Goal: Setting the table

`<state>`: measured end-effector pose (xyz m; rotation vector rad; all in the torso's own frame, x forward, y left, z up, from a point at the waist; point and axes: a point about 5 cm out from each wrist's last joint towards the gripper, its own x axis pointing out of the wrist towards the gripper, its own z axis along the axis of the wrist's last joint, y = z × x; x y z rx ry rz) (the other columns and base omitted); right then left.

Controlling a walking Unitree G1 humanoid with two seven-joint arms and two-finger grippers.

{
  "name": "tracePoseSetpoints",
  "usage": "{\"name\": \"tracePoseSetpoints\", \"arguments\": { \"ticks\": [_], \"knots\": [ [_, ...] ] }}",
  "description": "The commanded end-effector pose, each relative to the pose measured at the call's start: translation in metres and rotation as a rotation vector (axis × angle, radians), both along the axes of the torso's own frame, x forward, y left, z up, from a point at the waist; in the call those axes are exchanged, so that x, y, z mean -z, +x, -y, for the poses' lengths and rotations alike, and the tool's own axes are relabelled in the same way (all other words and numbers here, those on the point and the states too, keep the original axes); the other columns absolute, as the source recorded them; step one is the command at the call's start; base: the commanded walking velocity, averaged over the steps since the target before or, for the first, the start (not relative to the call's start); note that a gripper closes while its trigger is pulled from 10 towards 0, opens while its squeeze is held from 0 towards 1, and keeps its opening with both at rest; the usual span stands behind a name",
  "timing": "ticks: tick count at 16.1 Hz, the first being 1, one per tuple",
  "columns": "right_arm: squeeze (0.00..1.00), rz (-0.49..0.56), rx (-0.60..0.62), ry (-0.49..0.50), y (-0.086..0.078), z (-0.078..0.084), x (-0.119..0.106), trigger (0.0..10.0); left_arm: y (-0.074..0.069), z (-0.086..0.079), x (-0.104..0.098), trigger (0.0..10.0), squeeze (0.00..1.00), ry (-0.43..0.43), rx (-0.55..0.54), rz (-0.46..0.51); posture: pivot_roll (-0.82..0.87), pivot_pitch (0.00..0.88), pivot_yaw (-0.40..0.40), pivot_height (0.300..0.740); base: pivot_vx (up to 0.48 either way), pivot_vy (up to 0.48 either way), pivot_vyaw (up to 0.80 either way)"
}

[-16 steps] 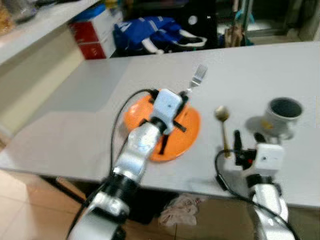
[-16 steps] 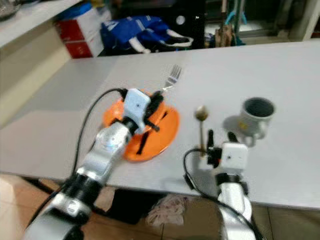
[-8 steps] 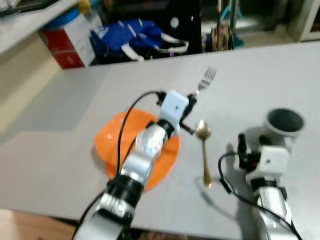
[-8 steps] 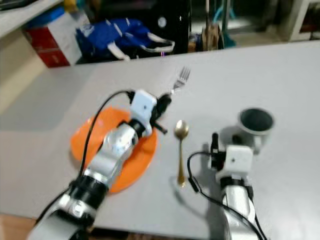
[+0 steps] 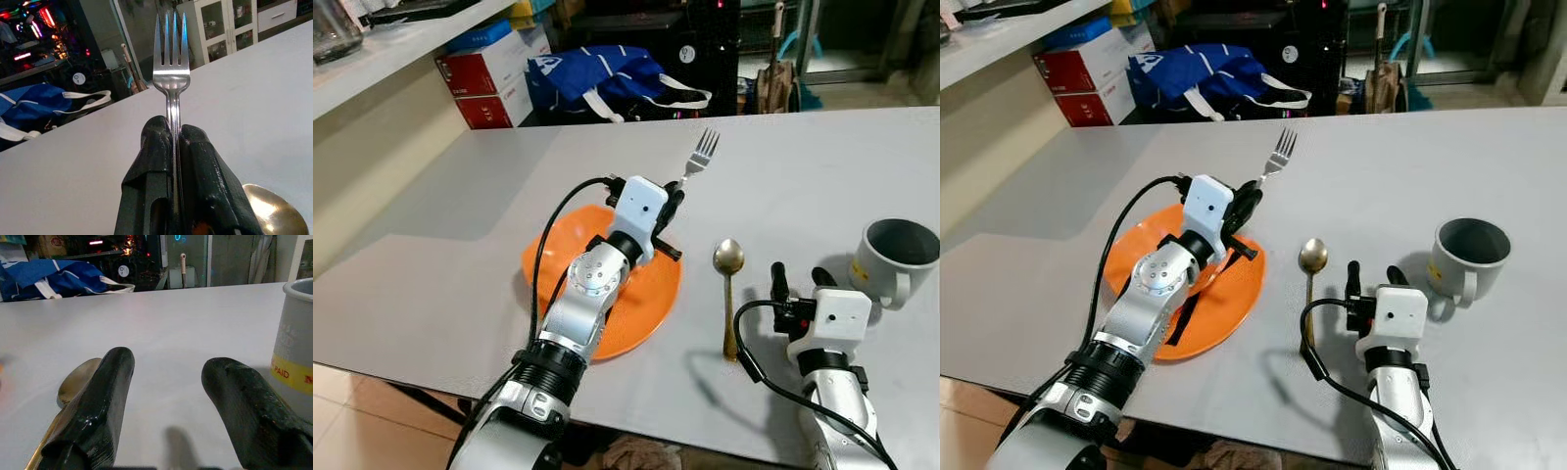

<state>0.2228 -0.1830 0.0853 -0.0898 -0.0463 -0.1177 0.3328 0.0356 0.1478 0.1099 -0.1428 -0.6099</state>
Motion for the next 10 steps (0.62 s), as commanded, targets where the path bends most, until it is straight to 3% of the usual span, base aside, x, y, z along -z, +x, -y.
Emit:
{"name": "tracePoseSetpoints", "arguments": {
  "ticks": [1, 7, 10],
  "knots": [
    [0.0, 0.036, 0.0, -0.01, 0.0, -0.002, -0.01, 10.0, 0.002, -0.006, -0.001, 10.0, 0.0, -0.008, -0.017, -0.004, -0.15, 0.0, 0.19, 0.74, 0.0, 0.0, 0.0],
    [0.0, 0.111, 0.101, -0.118, -0.01, 0.033, -0.044, 10.0, 0.001, -0.005, 0.0, 10.0, 0.0, -0.016, -0.007, -0.01, -0.16, 0.0, 0.192, 0.74, 0.0, 0.0, 0.0],
    [0.0, 0.143, 0.1, -0.139, -0.009, 0.033, -0.057, 10.0, 0.001, -0.004, -0.001, 10.0, 0.0, -0.03, -0.003, -0.007, -0.17, 0.0, 0.194, 0.74, 0.0, 0.0, 0.0]
  ]
}}
